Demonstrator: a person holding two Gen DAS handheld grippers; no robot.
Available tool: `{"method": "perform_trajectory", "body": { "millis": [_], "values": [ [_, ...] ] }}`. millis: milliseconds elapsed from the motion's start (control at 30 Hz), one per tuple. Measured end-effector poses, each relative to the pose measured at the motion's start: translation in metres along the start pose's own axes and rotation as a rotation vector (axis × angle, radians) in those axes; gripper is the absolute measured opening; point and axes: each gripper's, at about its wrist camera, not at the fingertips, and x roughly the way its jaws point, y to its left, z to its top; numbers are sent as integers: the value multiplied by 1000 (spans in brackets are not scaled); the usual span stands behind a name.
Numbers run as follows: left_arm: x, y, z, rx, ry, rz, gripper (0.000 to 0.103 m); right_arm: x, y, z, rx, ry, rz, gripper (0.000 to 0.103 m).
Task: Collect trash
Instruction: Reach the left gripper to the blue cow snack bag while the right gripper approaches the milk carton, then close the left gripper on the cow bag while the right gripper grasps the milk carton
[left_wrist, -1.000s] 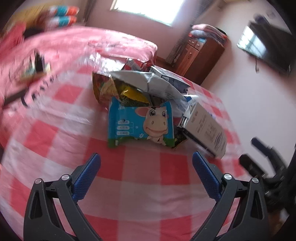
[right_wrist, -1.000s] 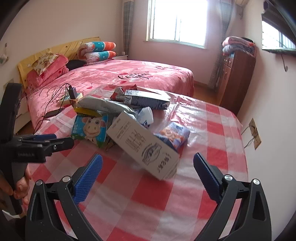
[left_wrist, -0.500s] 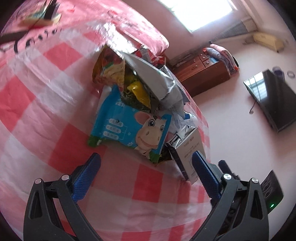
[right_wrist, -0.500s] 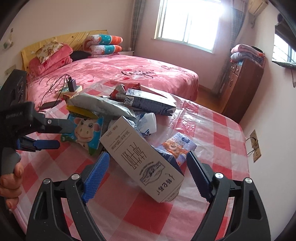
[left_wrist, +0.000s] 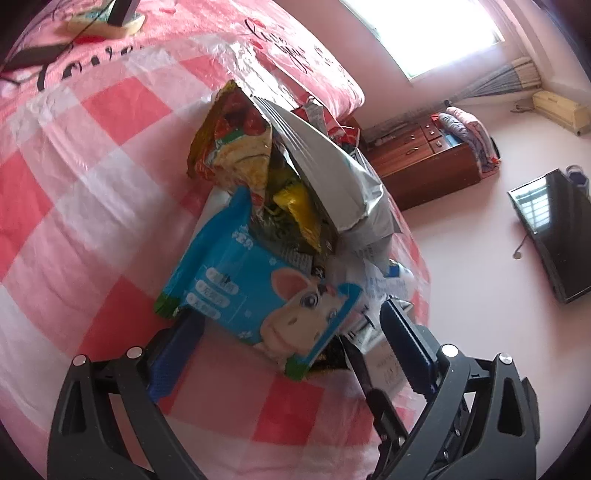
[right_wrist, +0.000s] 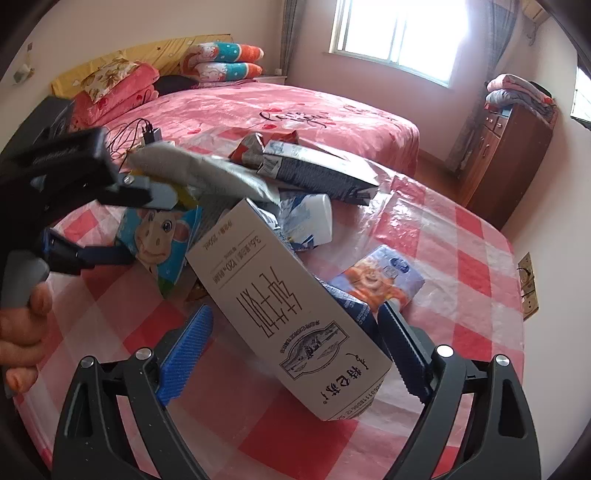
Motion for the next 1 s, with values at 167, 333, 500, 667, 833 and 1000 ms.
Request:
{"method": "perform_trajectory", "body": {
  "millis": [167, 333, 500, 667, 833, 1000],
  "values": [
    [9, -13, 10, 62, -30, 126, 79, 10, 7, -4, -14, 20, -26, 90],
    [7, -10, 7, 96, -44, 144, 70, 13, 10, -6, 26, 25, -44, 87],
    [5, -2, 9, 122, -35, 151, 58, 11, 14, -6, 30, 26, -82, 74],
    [-5, 6, 0, 142, -25, 140, 51, 4, 12, -4, 64, 21, -82, 56],
    [-12, 11, -5, 154, -15, 129, 48, -6, 18, -6, 71, 9, -80, 43],
    [-22, 18, -10, 176, 6, 125, 48, -11, 24, -9, 101, 23, -38, 32]
  ]
}}
